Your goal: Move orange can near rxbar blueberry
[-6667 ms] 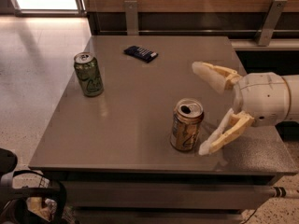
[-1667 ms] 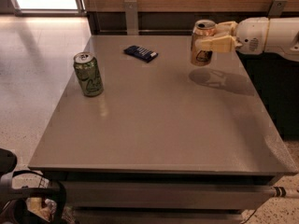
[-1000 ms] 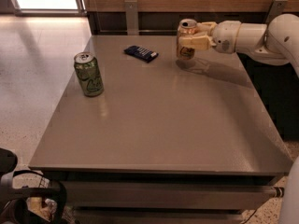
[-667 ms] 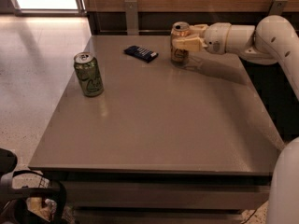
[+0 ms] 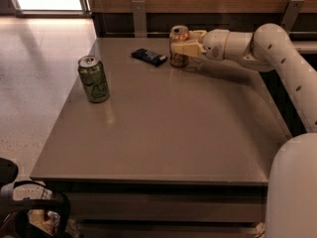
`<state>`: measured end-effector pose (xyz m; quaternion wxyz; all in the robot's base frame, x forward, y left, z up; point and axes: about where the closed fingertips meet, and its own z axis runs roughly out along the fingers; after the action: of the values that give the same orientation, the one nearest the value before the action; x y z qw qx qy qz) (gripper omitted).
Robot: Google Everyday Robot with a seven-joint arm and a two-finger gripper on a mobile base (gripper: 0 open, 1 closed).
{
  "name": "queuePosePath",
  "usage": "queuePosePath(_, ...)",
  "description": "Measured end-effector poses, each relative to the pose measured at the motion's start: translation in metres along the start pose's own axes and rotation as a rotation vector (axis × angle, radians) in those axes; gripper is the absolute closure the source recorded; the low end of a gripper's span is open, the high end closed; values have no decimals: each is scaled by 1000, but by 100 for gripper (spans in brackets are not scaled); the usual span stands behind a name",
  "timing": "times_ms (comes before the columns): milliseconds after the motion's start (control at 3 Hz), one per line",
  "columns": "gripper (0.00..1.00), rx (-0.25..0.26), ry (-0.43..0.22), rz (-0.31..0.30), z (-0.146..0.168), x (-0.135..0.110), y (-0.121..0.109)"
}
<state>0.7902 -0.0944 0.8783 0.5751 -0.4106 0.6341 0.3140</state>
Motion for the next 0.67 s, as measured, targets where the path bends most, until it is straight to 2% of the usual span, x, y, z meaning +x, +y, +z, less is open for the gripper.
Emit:
queuePosePath(333, 92, -3, -3, 3, 2, 0, 0)
queuePosePath(667, 62, -3, -3, 3, 2, 0, 0)
